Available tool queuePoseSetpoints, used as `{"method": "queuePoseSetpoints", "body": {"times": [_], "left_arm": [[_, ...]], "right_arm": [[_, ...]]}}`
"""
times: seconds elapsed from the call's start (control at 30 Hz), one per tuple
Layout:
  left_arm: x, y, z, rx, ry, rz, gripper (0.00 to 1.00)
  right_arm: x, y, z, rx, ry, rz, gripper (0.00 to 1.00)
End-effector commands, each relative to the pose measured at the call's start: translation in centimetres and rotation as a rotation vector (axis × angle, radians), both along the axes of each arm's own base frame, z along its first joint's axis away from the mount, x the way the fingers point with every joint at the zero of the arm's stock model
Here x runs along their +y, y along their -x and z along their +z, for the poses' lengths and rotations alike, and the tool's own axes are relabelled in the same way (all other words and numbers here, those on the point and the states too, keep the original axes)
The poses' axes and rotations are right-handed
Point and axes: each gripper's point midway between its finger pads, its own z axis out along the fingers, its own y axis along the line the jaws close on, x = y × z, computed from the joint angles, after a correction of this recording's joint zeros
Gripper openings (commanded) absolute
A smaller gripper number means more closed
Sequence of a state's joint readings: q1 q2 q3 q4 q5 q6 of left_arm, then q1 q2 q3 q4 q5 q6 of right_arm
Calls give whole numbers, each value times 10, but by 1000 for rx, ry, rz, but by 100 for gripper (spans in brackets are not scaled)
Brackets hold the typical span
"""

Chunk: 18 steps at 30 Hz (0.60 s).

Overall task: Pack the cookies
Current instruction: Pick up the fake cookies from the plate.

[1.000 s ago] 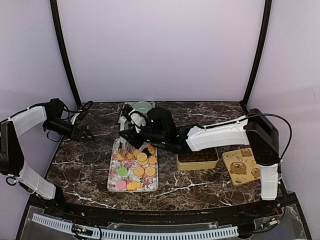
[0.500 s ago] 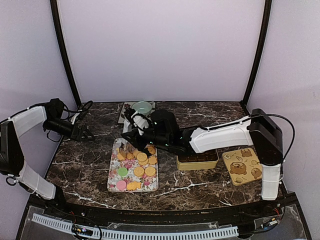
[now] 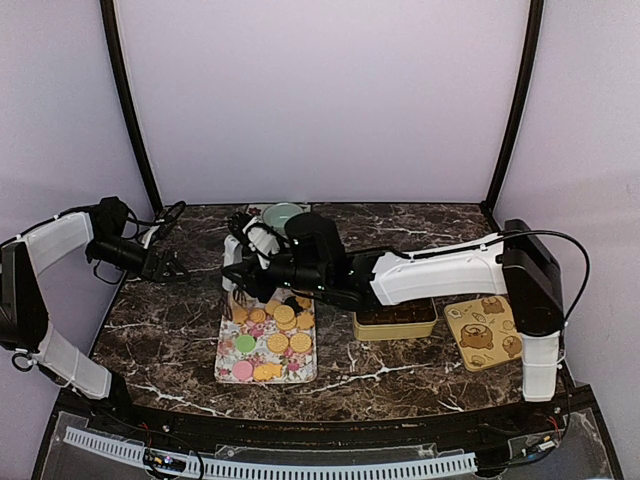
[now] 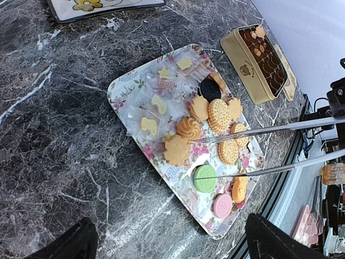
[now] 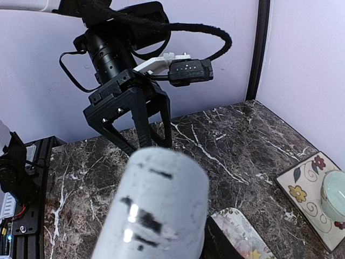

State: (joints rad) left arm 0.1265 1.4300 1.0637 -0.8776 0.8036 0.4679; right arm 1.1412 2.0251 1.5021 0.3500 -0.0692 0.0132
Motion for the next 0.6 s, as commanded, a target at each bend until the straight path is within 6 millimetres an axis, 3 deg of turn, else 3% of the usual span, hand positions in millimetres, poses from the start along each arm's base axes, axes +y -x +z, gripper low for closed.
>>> {"method": "queuePoseSetpoints", "body": {"times": [0.0,0.27,0.57], "left_arm": [[-1,8,3,2,9,-8,98],[-1,6,4,0,11,-8,98],[-2,7,1,12,21,-10,98]], "right_arm": [[12,1,10,-3,-50,18,38],[15,-6,-11,-12,-12,-11,37],[18,-13,-15,-52,0,-44,37]]}}
